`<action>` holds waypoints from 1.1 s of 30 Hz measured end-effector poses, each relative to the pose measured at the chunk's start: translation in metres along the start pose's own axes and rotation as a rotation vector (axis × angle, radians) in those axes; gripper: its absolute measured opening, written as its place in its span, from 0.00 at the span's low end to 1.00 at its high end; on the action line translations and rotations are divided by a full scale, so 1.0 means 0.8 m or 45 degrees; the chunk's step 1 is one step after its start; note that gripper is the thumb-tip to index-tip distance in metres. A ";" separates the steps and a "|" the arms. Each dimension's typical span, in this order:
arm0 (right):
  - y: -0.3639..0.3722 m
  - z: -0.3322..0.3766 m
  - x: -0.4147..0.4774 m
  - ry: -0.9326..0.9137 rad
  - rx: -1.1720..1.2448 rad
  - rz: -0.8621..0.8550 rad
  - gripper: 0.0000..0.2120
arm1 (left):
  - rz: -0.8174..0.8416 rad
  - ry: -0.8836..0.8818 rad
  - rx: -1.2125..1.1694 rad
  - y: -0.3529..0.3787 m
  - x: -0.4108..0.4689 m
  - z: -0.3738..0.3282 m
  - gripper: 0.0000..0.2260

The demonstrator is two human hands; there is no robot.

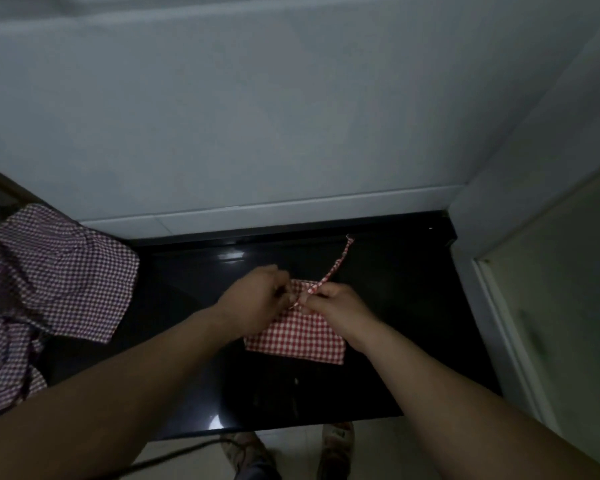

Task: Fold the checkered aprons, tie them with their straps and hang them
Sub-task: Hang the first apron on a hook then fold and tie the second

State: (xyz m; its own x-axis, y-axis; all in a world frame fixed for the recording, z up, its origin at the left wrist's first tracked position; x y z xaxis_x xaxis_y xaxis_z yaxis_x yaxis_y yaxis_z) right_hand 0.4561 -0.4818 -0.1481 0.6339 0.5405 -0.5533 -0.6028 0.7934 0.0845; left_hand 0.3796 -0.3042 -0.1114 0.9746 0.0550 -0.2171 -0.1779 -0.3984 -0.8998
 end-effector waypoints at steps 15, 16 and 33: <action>-0.003 0.000 -0.001 -0.064 0.045 0.133 0.05 | 0.028 0.193 0.081 0.032 0.008 -0.006 0.11; -0.003 -0.002 -0.003 -0.078 0.062 0.120 0.05 | 0.030 0.175 0.123 0.032 0.009 -0.008 0.14; -0.012 -0.022 -0.022 -0.086 -0.035 -0.100 0.05 | 0.318 0.126 0.188 -0.005 0.020 -0.004 0.11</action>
State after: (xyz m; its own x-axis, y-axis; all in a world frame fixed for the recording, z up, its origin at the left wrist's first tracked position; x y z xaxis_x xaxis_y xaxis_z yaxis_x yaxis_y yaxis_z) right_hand 0.4419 -0.5039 -0.1538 0.7103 0.4956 -0.4999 -0.5624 0.8266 0.0203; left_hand 0.3962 -0.3044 -0.1103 0.9053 -0.1201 -0.4074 -0.4248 -0.2506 -0.8699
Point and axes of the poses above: each hand's wrist, its own x-axis towards the middle knuckle, its own y-axis out of the palm, z = x × y, the point moved 1 cm from there along x, towards the middle knuckle, and after that the axes turned 10 degrees about x, right-handed, at the moved point
